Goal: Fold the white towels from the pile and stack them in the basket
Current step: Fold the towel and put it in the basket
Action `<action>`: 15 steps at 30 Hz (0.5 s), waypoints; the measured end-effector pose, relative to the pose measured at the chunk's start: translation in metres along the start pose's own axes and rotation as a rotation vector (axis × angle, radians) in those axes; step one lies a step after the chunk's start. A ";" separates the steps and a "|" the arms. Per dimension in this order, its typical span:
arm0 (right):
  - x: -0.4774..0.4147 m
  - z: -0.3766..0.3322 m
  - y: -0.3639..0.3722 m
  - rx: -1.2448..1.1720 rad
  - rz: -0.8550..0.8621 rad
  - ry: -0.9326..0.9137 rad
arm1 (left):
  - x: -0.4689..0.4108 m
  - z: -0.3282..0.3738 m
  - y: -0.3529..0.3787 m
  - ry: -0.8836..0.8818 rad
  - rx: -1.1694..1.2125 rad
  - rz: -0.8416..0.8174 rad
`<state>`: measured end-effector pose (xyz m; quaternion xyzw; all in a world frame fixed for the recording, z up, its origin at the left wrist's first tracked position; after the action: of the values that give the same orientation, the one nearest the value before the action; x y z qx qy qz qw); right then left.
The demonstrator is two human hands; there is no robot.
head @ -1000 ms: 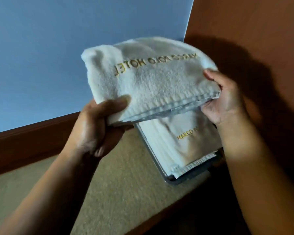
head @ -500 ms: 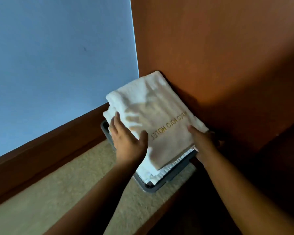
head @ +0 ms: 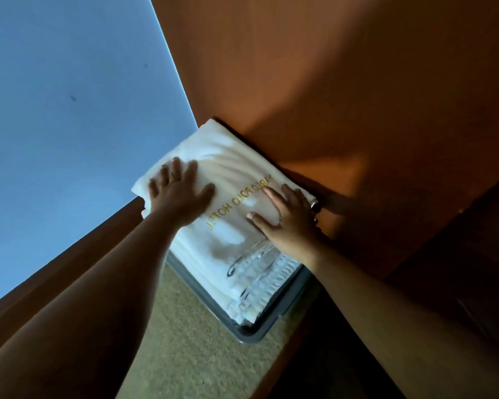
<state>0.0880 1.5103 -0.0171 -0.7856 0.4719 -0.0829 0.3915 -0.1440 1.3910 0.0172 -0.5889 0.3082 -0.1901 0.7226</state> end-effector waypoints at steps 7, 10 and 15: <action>-0.035 -0.010 0.026 0.080 -0.004 -0.003 | -0.032 -0.020 0.026 -0.066 0.017 -0.116; -0.038 -0.015 0.027 0.063 0.029 0.009 | -0.042 -0.022 0.027 -0.088 0.051 -0.163; -0.012 0.008 0.008 -0.145 0.248 0.314 | -0.038 -0.023 0.024 -0.069 0.133 -0.149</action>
<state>0.0800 1.5218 -0.0251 -0.7250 0.6250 -0.1214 0.2628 -0.1894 1.4040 0.0001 -0.5670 0.2251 -0.2430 0.7541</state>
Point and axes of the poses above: each hand's wrist, its own x-axis away from the middle knuckle, its own y-axis out of the palm, z = x × y, the point moved 10 cm from there along -x, towards the middle knuckle, and after that the axes turned 15 degrees about z, right-handed, at the moved point
